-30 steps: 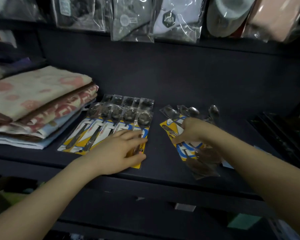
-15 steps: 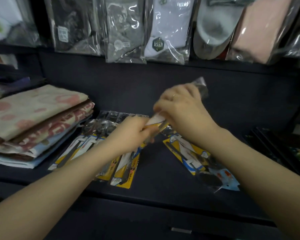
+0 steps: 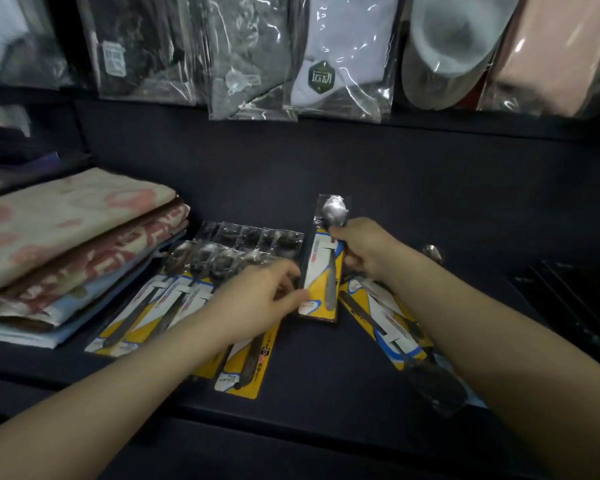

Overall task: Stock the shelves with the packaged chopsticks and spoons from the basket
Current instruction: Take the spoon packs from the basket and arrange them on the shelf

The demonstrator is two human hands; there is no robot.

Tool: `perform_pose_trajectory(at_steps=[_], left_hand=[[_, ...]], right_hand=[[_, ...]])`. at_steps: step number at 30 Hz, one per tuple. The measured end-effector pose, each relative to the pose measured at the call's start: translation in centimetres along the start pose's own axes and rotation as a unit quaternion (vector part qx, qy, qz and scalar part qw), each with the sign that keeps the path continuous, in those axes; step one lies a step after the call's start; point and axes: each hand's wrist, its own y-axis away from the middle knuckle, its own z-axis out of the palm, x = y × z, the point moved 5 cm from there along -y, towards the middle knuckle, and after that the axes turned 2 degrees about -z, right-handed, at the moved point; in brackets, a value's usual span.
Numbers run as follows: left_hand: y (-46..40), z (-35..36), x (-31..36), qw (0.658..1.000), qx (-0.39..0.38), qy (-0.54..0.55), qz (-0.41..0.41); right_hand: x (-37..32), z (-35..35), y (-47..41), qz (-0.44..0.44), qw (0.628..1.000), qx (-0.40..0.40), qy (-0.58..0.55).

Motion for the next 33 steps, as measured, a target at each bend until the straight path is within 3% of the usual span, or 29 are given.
perform_pose_trajectory(at_steps=[1, 2, 10, 15, 22, 27, 30, 33], left_hand=[[0.1, -0.2, -0.4, 0.991, 0.015, -0.132, 0.022], [0.3, -0.4, -0.9, 0.980, 0.012, -0.193, 0.038], [1.8, -0.2, -2.4, 0.970, -0.082, -0.195, 0.123], [2.5, 0.0, -2.8, 0.973, -0.079, -0.176, 0.127], [2.8, 0.2, -3.3, 0.978, -0.073, -0.150, 0.129], [2.7, 0.1, -3.0, 0.976, -0.071, -0.174, 0.113], [2.1, 0.1, -2.1, 0.971, -0.043, -0.196, 0.130], [0.9, 0.9, -0.3, 0.957, -0.049, -0.237, 0.161]], right_hand=[[0.1, -0.2, -0.4, -0.003, 0.999, 0.012, 0.033], [0.2, -0.2, -0.8, -0.005, 0.998, 0.024, 0.063], [1.0, 1.9, -3.2, -0.010, 0.983, 0.010, 0.181], [1.0, 2.5, -3.5, -0.011, 0.940, 0.019, 0.340], [1.4, 2.9, -2.5, -0.043, 0.959, 0.020, 0.278], [-0.5, -1.3, -0.3, -0.091, 0.876, 0.013, 0.474], [0.8, -2.6, 1.6, -0.048, 0.853, -0.074, 0.514], [1.5, -2.4, 2.1, -0.055, 0.854, -0.072, 0.512]])
